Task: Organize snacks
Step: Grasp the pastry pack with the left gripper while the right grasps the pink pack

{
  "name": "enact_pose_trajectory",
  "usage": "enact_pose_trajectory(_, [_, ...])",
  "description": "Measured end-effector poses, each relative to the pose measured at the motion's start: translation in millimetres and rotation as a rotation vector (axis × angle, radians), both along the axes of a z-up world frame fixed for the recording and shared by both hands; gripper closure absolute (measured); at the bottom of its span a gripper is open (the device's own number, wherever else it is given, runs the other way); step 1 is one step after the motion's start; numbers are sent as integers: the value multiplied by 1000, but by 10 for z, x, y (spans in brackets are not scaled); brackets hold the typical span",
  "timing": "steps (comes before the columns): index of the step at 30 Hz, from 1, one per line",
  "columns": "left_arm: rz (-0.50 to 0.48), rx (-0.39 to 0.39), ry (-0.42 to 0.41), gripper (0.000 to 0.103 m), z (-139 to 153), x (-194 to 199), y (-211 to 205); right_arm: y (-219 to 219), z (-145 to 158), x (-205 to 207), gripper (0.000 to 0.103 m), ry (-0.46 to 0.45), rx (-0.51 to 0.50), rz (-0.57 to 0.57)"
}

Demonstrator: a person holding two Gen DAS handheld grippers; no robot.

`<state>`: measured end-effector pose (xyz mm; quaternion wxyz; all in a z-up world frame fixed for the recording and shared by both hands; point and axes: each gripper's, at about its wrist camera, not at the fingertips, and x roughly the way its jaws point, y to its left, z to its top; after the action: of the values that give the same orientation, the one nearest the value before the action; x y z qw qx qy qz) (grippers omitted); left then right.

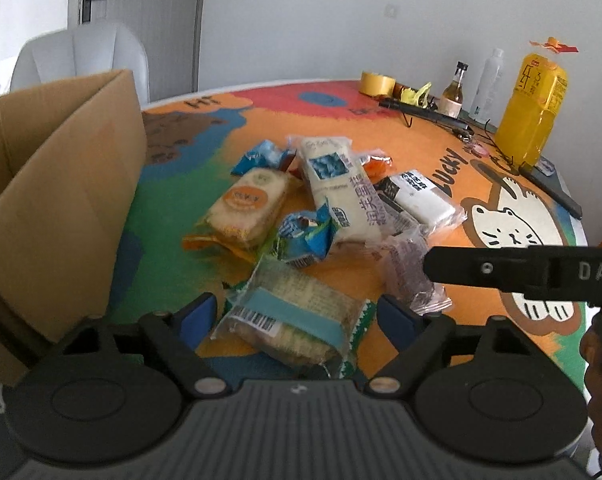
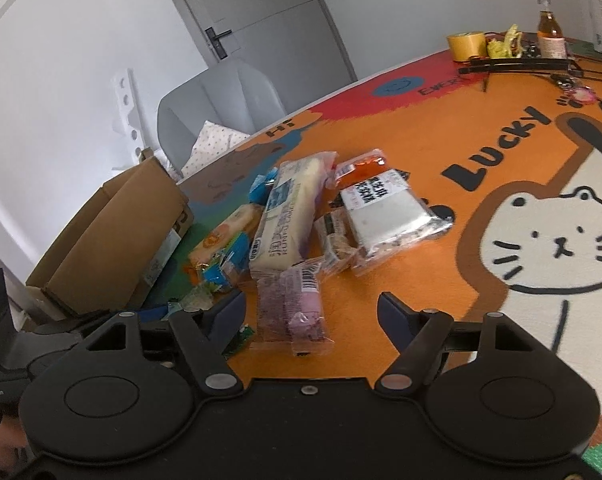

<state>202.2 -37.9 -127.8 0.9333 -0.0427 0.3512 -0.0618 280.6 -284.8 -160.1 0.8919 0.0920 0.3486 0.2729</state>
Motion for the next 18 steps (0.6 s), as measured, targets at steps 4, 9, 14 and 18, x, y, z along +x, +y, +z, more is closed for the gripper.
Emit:
enact_pose_trajectory(4, [-3, 33, -4, 29, -10, -44, -25, 98, -45, 55, 30, 9, -5, 16])
enact_pose_trajectory(9, [-5, 17, -12, 48, 6, -111, 5, 202, -74, 58, 30, -4, -38, 27])
enact_pose_trajectory(14, [-3, -20, -10, 51, 31, -143, 16, 253, -73, 4, 35, -28, -79, 18])
enact_pose_trajectory(18, [2, -35, -28, 52, 93, -222, 44, 288, -74, -36, 41, -47, -112, 5])
